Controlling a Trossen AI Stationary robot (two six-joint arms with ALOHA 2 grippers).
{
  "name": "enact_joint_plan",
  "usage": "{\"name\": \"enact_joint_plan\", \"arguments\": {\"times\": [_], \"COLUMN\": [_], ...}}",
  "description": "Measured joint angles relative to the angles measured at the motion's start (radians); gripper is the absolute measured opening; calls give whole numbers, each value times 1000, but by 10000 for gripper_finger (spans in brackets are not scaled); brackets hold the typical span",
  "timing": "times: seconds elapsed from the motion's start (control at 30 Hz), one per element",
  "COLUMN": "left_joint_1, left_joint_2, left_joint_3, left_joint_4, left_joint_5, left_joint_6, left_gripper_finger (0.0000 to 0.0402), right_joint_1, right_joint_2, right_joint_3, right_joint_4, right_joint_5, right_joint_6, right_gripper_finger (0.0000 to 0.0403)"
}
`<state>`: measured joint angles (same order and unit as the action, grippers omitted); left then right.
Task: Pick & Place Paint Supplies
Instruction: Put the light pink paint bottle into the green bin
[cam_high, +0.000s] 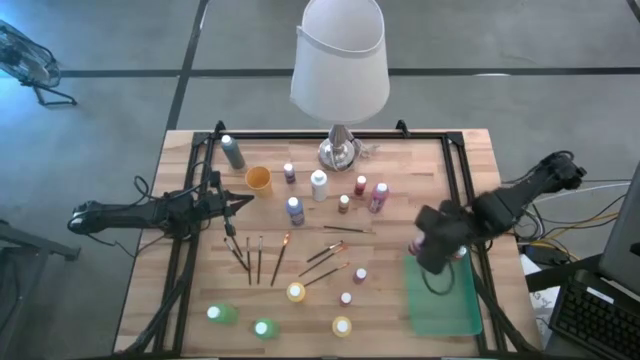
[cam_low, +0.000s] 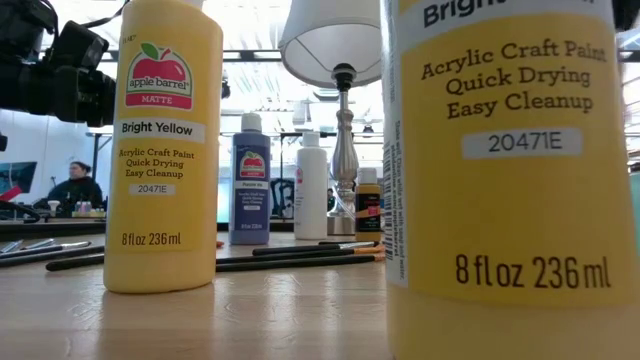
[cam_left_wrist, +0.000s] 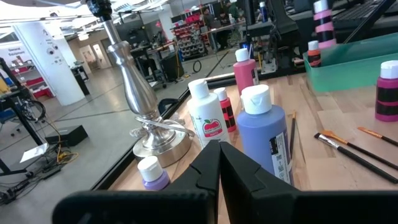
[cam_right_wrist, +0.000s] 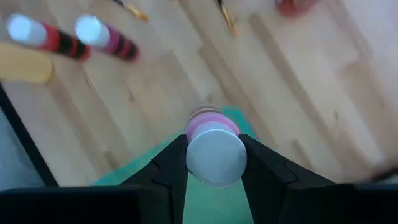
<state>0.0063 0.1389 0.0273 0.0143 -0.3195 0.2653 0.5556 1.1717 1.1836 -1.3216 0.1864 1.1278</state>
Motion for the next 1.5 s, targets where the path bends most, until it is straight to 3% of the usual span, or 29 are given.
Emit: {"name": "enact_joint_plan", "arguments": {"times": [0.4, 0.67, 0.97, 1.5], "left_joint_1": [0, 0, -1, 0], "left_joint_2": [0, 0, 0, 0], "left_joint_3": [0, 0, 0, 0], "left_joint_4": [0, 0, 0, 0], "left_joint_5": [0, 0, 0, 0], "left_joint_6": [0, 0, 0, 0], "left_gripper_finger": [13, 13, 13, 13], "right_joint_1": [423, 600, 633, 633], "right_joint_2": [1, 1, 1, 0], "right_joint_3": [-123, -194, -258, -335], "right_joint_4": [-32, -30, -31, -25], "right_joint_5": [-1, 5, 19, -11], "right_joint_6": [557, 832, 966, 1041], "right_gripper_finger": [112, 116, 120, 122]}}
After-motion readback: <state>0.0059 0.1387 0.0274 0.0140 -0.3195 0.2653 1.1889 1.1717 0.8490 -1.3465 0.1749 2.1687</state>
